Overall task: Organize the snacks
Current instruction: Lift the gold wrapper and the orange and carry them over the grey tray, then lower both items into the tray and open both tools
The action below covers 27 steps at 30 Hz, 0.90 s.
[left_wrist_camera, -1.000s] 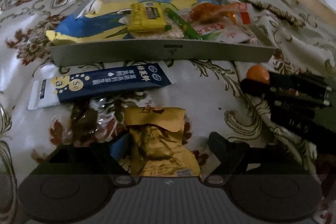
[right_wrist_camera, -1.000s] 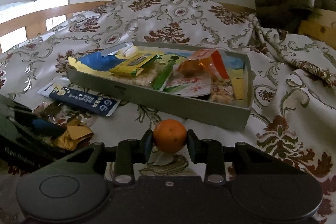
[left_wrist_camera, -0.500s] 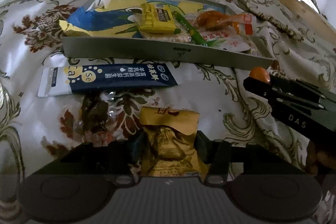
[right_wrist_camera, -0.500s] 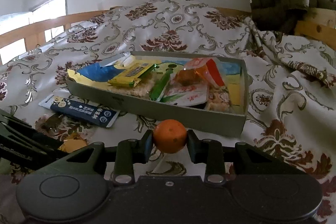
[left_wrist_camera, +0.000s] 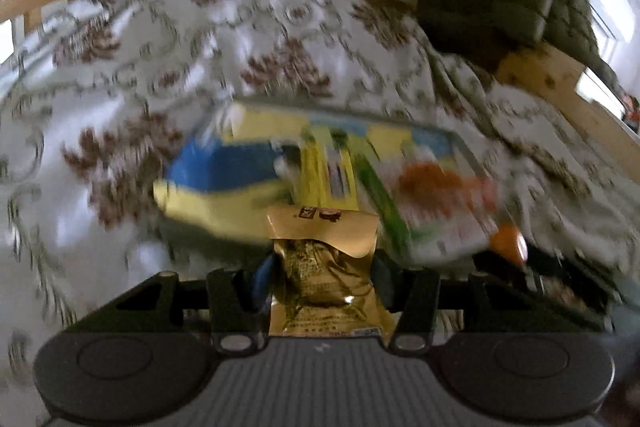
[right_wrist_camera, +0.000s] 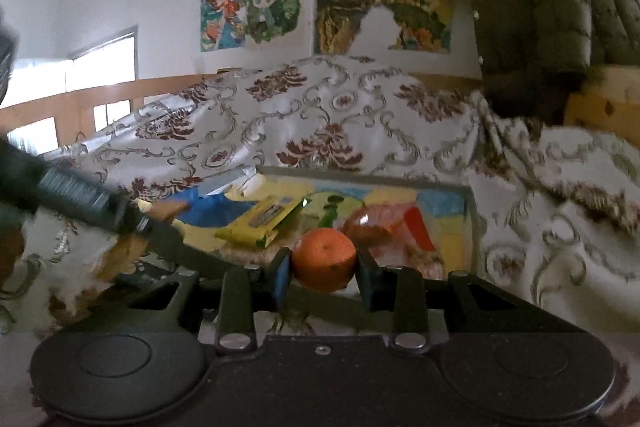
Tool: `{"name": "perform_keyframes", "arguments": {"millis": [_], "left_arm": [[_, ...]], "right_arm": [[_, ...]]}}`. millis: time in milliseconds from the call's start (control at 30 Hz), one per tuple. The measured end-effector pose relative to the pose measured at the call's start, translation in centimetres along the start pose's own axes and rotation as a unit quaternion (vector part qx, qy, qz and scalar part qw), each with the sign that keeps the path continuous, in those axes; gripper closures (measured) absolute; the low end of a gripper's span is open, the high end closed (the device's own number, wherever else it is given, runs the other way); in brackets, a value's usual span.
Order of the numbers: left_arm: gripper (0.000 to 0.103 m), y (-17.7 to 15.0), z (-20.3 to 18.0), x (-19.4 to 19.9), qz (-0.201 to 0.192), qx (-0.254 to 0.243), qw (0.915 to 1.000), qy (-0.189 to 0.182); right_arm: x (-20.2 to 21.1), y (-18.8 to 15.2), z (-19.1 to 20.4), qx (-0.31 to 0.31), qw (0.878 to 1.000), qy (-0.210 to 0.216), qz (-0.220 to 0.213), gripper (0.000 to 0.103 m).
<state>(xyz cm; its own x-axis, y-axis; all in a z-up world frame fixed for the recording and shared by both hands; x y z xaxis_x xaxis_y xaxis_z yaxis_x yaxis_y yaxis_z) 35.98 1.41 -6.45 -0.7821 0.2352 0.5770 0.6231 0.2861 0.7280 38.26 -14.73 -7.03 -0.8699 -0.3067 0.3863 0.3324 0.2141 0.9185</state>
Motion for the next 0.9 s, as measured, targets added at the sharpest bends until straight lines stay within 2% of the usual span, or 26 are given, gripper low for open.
{"name": "perform_keyframes", "arguments": {"millis": [167,333,433,567,833,900], "left_arm": [[0.047,3.4,2.2,-3.2,-0.01,0.015,0.999,0.041],[0.047,4.9,5.0,-6.3,-0.024,0.053,0.9951,0.08],[0.047,5.0,5.9,-7.4,-0.025,0.066,0.993,0.094],[0.047,4.3,6.1,-8.5,-0.011,0.05,0.9925,0.111],[0.046,3.2,6.3,-9.3,-0.007,0.055,0.9909,0.123],[0.046,3.0,6.3,-9.4,-0.003,0.056,0.9905,0.126]], "right_arm": [[-2.5,0.3,0.0,-0.015,1.0,0.0,0.008,0.067],[-4.8,-0.6,0.3,-0.014,1.0,0.001,0.028,0.067],[-5.5,-1.0,0.7,-0.013,0.999,0.005,0.032,0.067],[-6.3,-1.4,0.9,-0.014,0.999,0.006,0.042,0.067],[-6.5,-1.7,0.7,-0.021,0.998,0.005,0.051,0.066],[-6.4,-1.7,0.6,-0.021,0.998,0.005,0.051,0.062]]}}
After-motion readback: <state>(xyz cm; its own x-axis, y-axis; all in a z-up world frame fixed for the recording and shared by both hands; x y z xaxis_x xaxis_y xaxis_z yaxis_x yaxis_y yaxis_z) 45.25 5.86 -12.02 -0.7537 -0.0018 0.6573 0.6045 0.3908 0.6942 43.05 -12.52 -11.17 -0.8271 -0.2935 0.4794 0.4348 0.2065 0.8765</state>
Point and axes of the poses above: each gripper's, at about its wrist camera, not at the fingertips, and x roughly against the way its jaws point, z to its left, y to its top, the point moved 9 cm from there along -x, roughly the way its jaws point, and after that the axes turned 15 degrees about -y, right-handed, at the moved point
